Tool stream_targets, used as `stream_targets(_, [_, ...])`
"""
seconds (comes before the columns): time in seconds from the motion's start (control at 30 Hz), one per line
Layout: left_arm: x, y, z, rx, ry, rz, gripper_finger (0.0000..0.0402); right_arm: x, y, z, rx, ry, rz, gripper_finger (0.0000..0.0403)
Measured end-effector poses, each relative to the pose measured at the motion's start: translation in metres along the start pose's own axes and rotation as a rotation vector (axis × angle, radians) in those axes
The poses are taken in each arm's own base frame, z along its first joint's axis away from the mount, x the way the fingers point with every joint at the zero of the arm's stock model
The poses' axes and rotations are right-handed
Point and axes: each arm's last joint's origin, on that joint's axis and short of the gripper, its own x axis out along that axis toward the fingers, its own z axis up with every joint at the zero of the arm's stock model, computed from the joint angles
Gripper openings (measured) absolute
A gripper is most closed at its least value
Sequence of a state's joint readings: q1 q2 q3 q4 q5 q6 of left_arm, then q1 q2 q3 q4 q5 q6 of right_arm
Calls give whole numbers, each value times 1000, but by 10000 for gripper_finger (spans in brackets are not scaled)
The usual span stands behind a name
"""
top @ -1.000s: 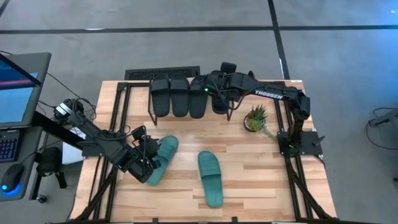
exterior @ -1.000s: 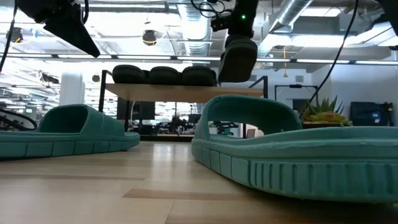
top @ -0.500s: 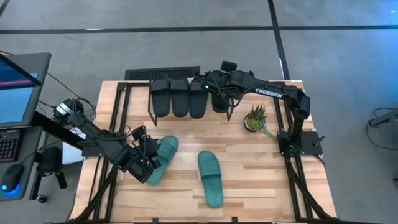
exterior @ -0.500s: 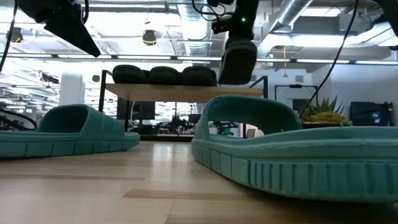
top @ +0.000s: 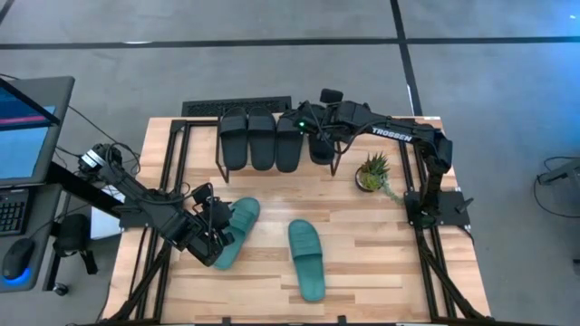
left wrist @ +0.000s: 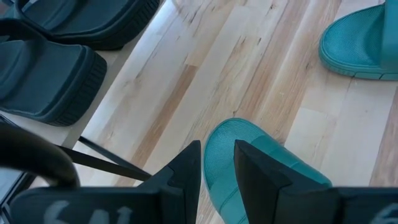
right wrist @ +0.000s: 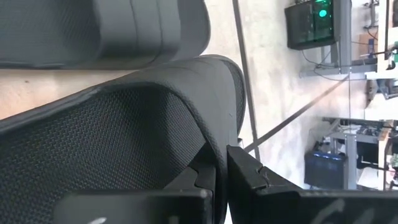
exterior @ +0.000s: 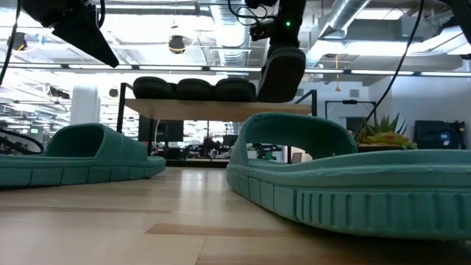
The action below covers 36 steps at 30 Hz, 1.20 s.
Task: Pick and place slides into the shelf
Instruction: Put the black slide on the shelf
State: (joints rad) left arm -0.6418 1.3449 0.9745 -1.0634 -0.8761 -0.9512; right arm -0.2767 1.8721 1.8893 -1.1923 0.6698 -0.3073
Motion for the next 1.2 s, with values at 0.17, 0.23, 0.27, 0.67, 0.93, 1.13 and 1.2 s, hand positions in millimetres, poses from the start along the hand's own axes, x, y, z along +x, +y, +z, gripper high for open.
stream_targets(0.17, [0,0,0,-5,0,0,87,0,0,0,3,-2,-1,9])
stream_targets(0.23, [0,0,0,-6,0,0,87,0,0,0,3,-4,3,9])
stream_targets(0.27, [0,0,0,-6,0,0,87,2,0,1,3,-3,7,9])
stream_targets(0.67, [0,-1,0,-28,2,-7,87,26,15,9,-50,55,12,10])
stream_targets(0.93, [0,-1,0,-31,4,-6,87,29,12,5,-75,81,19,13])
stream_targets(1.13, [0,0,0,-27,-2,0,87,30,10,4,-75,88,31,18])
stream_targets(1.2, [0,0,0,-27,-2,0,87,30,10,4,-76,89,35,20])
